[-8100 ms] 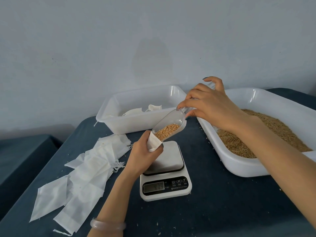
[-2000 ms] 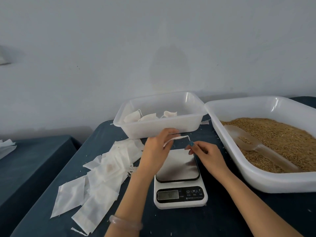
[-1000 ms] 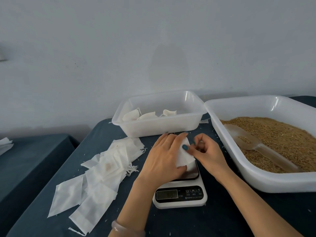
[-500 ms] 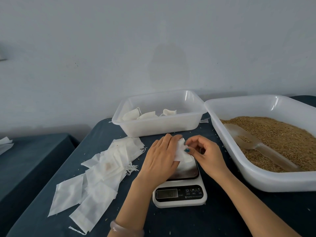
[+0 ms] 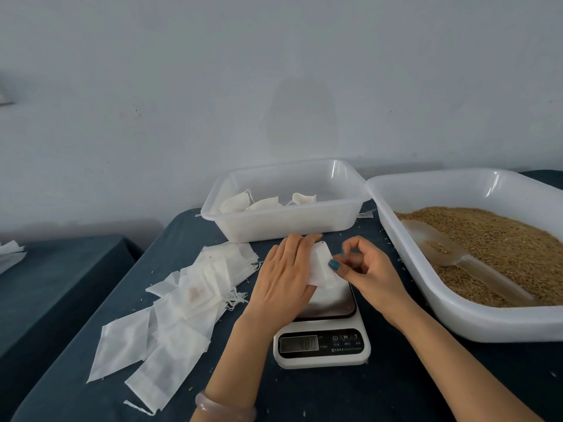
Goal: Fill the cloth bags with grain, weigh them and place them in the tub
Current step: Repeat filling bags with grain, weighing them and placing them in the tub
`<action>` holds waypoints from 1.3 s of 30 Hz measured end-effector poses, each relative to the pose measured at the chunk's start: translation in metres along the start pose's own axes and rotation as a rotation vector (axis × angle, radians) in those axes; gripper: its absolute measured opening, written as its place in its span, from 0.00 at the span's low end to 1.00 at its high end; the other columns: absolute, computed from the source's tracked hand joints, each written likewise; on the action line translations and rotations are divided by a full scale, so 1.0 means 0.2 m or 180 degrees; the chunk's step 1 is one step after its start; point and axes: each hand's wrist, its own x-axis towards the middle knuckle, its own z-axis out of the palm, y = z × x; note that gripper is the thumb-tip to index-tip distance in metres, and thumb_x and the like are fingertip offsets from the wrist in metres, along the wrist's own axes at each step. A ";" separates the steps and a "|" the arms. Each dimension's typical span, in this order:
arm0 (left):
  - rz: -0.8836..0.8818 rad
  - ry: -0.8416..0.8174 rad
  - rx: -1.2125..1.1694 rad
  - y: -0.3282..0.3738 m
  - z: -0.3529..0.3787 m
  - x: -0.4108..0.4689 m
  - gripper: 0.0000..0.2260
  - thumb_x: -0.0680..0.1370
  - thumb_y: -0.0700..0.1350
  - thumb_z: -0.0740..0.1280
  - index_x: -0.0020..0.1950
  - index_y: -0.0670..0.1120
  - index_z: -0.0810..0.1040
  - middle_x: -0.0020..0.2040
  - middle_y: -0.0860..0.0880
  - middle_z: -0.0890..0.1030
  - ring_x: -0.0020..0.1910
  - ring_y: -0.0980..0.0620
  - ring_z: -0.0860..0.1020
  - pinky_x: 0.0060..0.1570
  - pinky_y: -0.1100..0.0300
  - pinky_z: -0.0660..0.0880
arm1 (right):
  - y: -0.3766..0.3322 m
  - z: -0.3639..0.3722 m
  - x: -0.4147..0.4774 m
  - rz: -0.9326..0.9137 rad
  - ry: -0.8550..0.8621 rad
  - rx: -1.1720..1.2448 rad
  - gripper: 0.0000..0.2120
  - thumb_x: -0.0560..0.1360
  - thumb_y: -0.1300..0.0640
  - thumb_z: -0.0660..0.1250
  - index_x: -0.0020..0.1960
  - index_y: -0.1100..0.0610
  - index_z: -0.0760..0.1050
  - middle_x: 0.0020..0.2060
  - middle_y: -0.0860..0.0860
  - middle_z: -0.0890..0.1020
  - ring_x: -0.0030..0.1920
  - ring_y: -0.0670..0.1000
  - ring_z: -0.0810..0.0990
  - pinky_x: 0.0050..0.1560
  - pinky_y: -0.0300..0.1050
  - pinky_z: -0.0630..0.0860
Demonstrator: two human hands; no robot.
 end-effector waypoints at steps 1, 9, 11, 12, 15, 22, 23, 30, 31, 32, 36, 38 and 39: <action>0.0006 -0.0003 0.0019 0.00 0.00 0.00 0.28 0.70 0.43 0.62 0.72 0.44 0.67 0.58 0.47 0.72 0.54 0.47 0.73 0.55 0.54 0.72 | 0.00 0.00 0.00 -0.0035 0.0012 -0.0058 0.12 0.73 0.60 0.74 0.43 0.53 0.70 0.39 0.52 0.86 0.38 0.42 0.80 0.43 0.32 0.73; 0.0167 0.0142 -0.0066 0.02 0.02 0.00 0.33 0.72 0.70 0.63 0.70 0.50 0.71 0.56 0.54 0.73 0.52 0.55 0.71 0.52 0.60 0.66 | -0.01 0.00 0.00 -0.0454 0.0072 -0.0463 0.06 0.70 0.58 0.75 0.44 0.53 0.79 0.36 0.45 0.81 0.37 0.45 0.78 0.39 0.35 0.74; 0.0182 0.0128 -0.0006 0.02 0.02 0.01 0.32 0.75 0.71 0.58 0.70 0.50 0.71 0.56 0.54 0.73 0.52 0.55 0.71 0.52 0.60 0.66 | -0.01 0.00 -0.01 -0.0485 0.0075 -0.0636 0.06 0.70 0.55 0.75 0.46 0.51 0.81 0.38 0.44 0.83 0.39 0.46 0.80 0.40 0.39 0.76; 0.0187 0.0114 0.0005 0.02 0.02 0.01 0.31 0.76 0.70 0.57 0.70 0.50 0.71 0.56 0.53 0.73 0.52 0.54 0.72 0.51 0.59 0.67 | 0.00 0.00 -0.01 -0.0439 0.0085 -0.0718 0.06 0.70 0.55 0.75 0.47 0.50 0.82 0.39 0.43 0.83 0.40 0.46 0.80 0.41 0.41 0.77; 0.0223 0.0127 0.0033 0.02 0.02 0.01 0.26 0.79 0.65 0.58 0.68 0.49 0.72 0.55 0.52 0.73 0.51 0.52 0.72 0.50 0.57 0.68 | 0.00 0.00 0.00 -0.0308 0.0114 -0.0836 0.04 0.71 0.52 0.74 0.46 0.47 0.83 0.40 0.43 0.84 0.41 0.49 0.81 0.44 0.47 0.78; 0.0326 0.0222 0.0130 0.02 0.02 0.01 0.23 0.81 0.63 0.57 0.65 0.48 0.74 0.53 0.51 0.74 0.48 0.51 0.73 0.47 0.55 0.70 | 0.00 0.01 -0.02 -0.0545 0.0064 -0.0994 0.10 0.71 0.40 0.68 0.43 0.44 0.82 0.39 0.42 0.79 0.43 0.47 0.75 0.43 0.37 0.70; 0.0326 0.0227 0.0150 0.02 0.02 0.01 0.24 0.80 0.64 0.57 0.65 0.47 0.74 0.53 0.51 0.74 0.48 0.51 0.73 0.47 0.55 0.70 | 0.00 0.01 -0.03 -0.0568 0.0106 -0.1109 0.08 0.70 0.40 0.69 0.43 0.43 0.82 0.39 0.42 0.76 0.45 0.46 0.74 0.44 0.33 0.68; 0.0158 0.0212 0.0074 0.03 0.03 0.01 0.23 0.71 0.57 0.66 0.62 0.48 0.76 0.52 0.52 0.76 0.47 0.51 0.74 0.46 0.57 0.68 | -0.04 0.01 -0.03 -0.0598 0.0068 -0.0667 0.05 0.72 0.54 0.73 0.37 0.52 0.80 0.35 0.44 0.78 0.40 0.45 0.73 0.42 0.36 0.69; 0.0151 0.0164 0.0065 0.03 0.03 0.01 0.23 0.70 0.58 0.65 0.62 0.48 0.76 0.52 0.53 0.76 0.48 0.51 0.74 0.46 0.58 0.68 | -0.05 0.02 -0.03 -0.0579 0.0000 -0.0605 0.04 0.71 0.52 0.72 0.39 0.51 0.80 0.35 0.44 0.79 0.39 0.44 0.74 0.42 0.35 0.69; 0.0143 0.0124 0.0060 0.04 0.03 0.01 0.23 0.71 0.58 0.65 0.62 0.48 0.75 0.52 0.53 0.76 0.48 0.51 0.74 0.47 0.58 0.68 | -0.05 0.03 -0.04 -0.0538 -0.0041 -0.0599 0.04 0.70 0.50 0.71 0.41 0.50 0.81 0.36 0.43 0.79 0.40 0.44 0.75 0.43 0.33 0.70; 0.0023 0.0095 -0.0120 0.02 0.03 0.01 0.20 0.74 0.58 0.63 0.60 0.47 0.76 0.52 0.52 0.78 0.48 0.51 0.75 0.46 0.58 0.69 | -0.03 0.04 -0.06 -0.0435 -0.0143 -0.1104 0.10 0.69 0.50 0.75 0.48 0.50 0.82 0.46 0.45 0.77 0.50 0.44 0.76 0.53 0.31 0.70; -0.0082 0.0111 -0.0318 0.02 0.03 0.01 0.21 0.73 0.57 0.64 0.60 0.46 0.77 0.51 0.51 0.79 0.47 0.50 0.77 0.46 0.57 0.70 | -0.03 0.04 -0.06 -0.0473 -0.0069 -0.1392 0.09 0.69 0.52 0.76 0.48 0.51 0.82 0.49 0.46 0.76 0.54 0.44 0.76 0.56 0.33 0.70; -0.0113 0.0105 -0.0383 0.02 0.02 0.01 0.22 0.73 0.57 0.65 0.60 0.45 0.77 0.51 0.51 0.79 0.48 0.49 0.78 0.47 0.57 0.71 | -0.03 0.04 -0.06 -0.0516 -0.0007 -0.1494 0.07 0.70 0.51 0.75 0.46 0.50 0.81 0.50 0.46 0.76 0.55 0.44 0.75 0.57 0.34 0.70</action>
